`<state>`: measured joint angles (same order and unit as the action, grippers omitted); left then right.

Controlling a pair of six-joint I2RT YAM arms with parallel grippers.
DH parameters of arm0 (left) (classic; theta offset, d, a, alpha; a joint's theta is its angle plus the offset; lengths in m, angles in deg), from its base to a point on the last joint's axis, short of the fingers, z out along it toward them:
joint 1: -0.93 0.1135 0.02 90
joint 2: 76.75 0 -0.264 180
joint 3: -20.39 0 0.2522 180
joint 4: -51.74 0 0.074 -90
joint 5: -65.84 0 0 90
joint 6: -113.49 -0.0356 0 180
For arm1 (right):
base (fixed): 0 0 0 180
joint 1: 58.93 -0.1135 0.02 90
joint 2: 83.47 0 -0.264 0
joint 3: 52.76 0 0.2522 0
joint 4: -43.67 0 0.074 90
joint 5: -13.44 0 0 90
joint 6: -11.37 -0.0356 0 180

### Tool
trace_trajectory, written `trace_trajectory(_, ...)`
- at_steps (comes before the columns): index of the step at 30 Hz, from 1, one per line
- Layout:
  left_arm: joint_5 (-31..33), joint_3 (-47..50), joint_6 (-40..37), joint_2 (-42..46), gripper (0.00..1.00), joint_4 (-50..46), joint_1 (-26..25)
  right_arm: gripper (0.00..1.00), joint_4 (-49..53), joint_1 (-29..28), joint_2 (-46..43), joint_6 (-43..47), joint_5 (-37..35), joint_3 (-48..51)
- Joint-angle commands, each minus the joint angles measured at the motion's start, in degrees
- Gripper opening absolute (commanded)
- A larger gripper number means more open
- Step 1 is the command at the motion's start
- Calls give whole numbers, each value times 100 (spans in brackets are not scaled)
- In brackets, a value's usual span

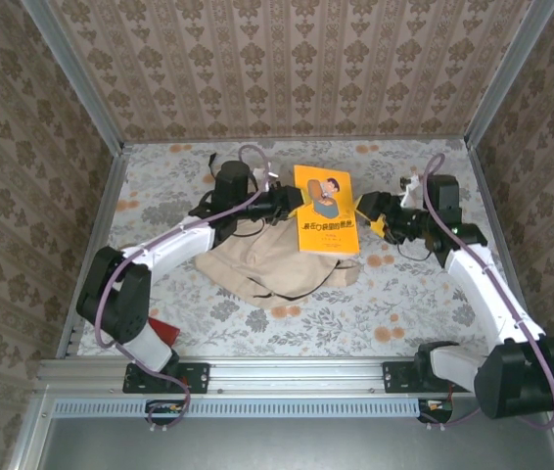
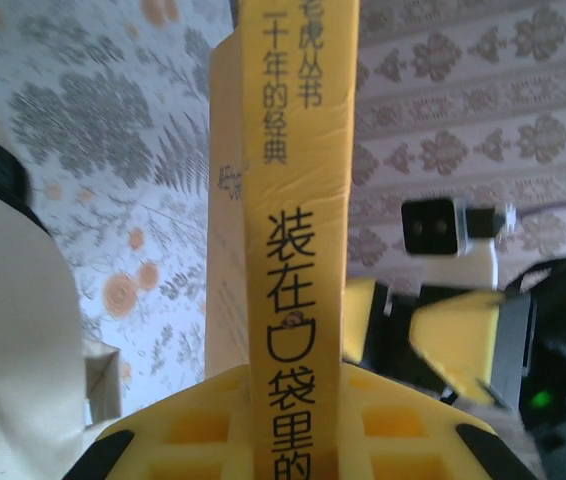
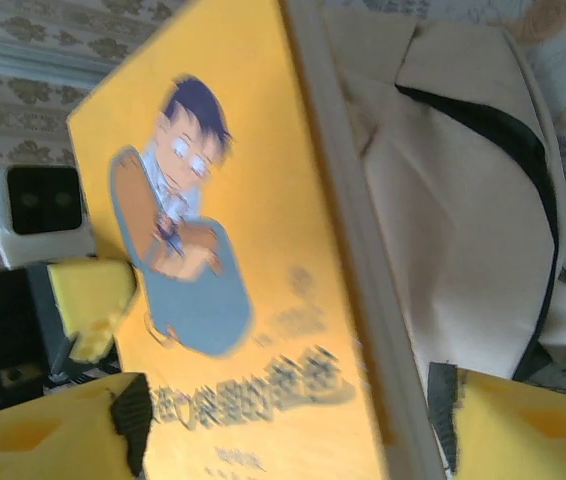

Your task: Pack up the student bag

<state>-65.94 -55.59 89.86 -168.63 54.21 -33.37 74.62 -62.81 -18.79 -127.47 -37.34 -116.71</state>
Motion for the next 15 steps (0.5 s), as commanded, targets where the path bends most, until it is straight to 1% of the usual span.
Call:
trace_trajectory(1,828,24,-44,404,10,209,112,86,-1257,-275,-331,-1243,-254,574)
trace_trajectory(4,1099,-27,137,441,11,271,167,96,-1943,-579,-671,-1981,-770,1045)
trace_trajectory(5,1206,-29,221,441,11,317,173,98,-2242,-697,-780,-2283,-963,1226)
trace_trajectory(8,1495,-94,410,432,11,404,178,98,-3018,-1123,-896,-3066,-1462,1590)
trace_trajectory(11,1803,-64,694,425,10,610,178,99,-3676,-1496,-855,-3647,-1866,1810)
trace_trajectory(15,2136,-23,1035,444,10,797,154,99,-4176,-1817,-727,-4030,-2258,1841)
